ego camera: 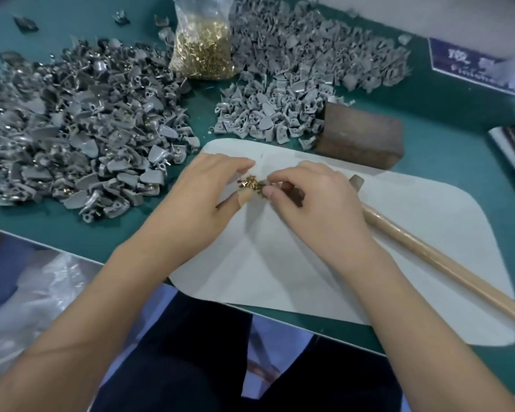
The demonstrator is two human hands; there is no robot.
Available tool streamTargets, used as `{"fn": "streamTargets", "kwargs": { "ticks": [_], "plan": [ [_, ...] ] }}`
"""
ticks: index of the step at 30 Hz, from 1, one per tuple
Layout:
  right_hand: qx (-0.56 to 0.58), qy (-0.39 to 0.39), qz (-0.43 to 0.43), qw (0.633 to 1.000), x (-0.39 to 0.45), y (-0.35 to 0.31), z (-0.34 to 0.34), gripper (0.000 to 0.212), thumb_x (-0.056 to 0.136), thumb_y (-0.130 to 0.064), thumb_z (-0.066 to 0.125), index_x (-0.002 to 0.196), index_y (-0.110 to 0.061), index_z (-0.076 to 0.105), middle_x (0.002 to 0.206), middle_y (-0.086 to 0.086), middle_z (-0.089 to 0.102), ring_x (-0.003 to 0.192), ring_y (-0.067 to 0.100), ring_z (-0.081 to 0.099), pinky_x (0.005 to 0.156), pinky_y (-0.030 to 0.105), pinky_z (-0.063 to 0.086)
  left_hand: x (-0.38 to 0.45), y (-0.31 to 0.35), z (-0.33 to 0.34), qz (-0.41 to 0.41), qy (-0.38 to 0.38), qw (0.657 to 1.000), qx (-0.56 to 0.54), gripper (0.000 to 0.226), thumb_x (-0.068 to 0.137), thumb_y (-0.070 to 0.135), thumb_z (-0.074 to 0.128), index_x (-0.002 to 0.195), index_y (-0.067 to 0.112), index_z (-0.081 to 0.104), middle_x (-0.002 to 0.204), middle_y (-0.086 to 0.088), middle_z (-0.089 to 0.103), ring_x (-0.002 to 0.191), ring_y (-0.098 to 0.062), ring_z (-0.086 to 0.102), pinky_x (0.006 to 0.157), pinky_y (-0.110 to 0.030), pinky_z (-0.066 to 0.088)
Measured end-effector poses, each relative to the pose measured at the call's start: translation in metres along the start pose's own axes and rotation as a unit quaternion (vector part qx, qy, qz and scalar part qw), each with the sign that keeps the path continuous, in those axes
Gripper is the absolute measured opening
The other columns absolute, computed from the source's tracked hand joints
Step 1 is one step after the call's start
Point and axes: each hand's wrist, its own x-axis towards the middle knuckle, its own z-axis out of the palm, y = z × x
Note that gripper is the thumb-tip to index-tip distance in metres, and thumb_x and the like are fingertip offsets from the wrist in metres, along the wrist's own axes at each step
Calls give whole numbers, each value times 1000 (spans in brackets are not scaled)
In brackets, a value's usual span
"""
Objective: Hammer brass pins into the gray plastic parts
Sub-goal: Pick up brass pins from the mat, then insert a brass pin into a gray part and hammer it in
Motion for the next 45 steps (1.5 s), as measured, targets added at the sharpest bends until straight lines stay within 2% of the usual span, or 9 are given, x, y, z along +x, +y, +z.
{"fn": "streamTargets", "kwargs": {
  "ticks": [7, 11, 13, 18, 22, 27, 32, 38, 45],
  "plan": [
    [-56, 16, -26, 998, -2, -4, 4, 10, 94, -30, 71, 97, -27, 79, 87, -6, 65, 90, 24, 60, 76, 42, 44, -3, 1, 4, -20, 26, 999, -1, 46, 94, 32, 68, 135, 12, 63, 121, -3, 59, 120, -20, 48, 102, -7, 25],
    [-69, 25, -25, 997, -2, -6, 5, 7, 92, -29, 70, 92, -26, 76, 89, -7, 65, 92, 21, 61, 76, 37, 37, -8, 1, 9, -15, 66, 995, 69, 40, 92, 33, 72, 126, 12, 70, 106, -5, 58, 105, -27, 46, 96, -34, 40],
    [-70, 29, -22, 997, -3, -6, 5, 7, 91, -29, 69, 89, -25, 75, 87, -7, 65, 91, 21, 61, 76, 35, 34, -11, 1, 11, -26, 63, 995, 76, 38, 93, 32, 71, 125, 11, 71, 103, -4, 57, 102, -27, 46, 93, -38, 41],
    [-54, 25, -17, 998, -5, -5, 4, 8, 92, -31, 68, 90, -25, 73, 89, -8, 63, 93, 20, 60, 79, 34, 32, -10, 2, 10, -46, 38, 998, 34, 40, 94, 30, 68, 128, 10, 69, 104, -6, 58, 105, -27, 54, 97, -34, 41],
    [-52, 6, -20, 998, -5, -2, 2, 14, 93, -41, 69, 94, -28, 74, 91, -9, 63, 95, 18, 59, 81, 36, 35, -6, 7, 7, -47, 17, 998, 26, 48, 93, 39, 58, 129, 9, 69, 103, -7, 58, 104, -28, 55, 97, -43, 45],
    [-63, 10, -16, 998, -1, -6, 5, 11, 94, -32, 67, 90, -25, 74, 89, -6, 64, 96, 21, 61, 81, 36, 33, -7, 12, 9, -40, 7, 999, 27, 48, 95, 42, 50, 129, 13, 68, 106, -4, 57, 105, -26, 53, 97, -44, 44],
    [-54, 29, -8, 998, -6, -4, 4, 10, 90, -28, 69, 82, -21, 69, 84, -7, 63, 89, 20, 61, 80, 33, 31, -8, 9, 8, -36, 2, 998, 51, 54, 96, 44, 50, 140, 14, 57, 124, -4, 55, 117, -25, 47, 105, -35, 36],
    [-55, 12, -6, 998, -7, -1, 3, 21, 93, -47, 66, 99, -28, 70, 95, -10, 63, 96, 15, 59, 86, 36, 36, -7, 9, 7, -29, 5, 998, 58, 51, 95, 43, 51, 134, 14, 63, 131, -1, 60, 124, -26, 48, 107, -38, 35],
    [-72, 39, -36, 996, -5, -2, 7, 8, 92, -31, 68, 90, -27, 75, 88, -8, 64, 92, 18, 60, 81, 37, 34, -6, 7, 9, -5, -1, 999, 42, 52, 96, 42, 49, 135, 11, 63, 135, -1, 59, 130, -24, 49, 114, -33, 34]
  ]
}}
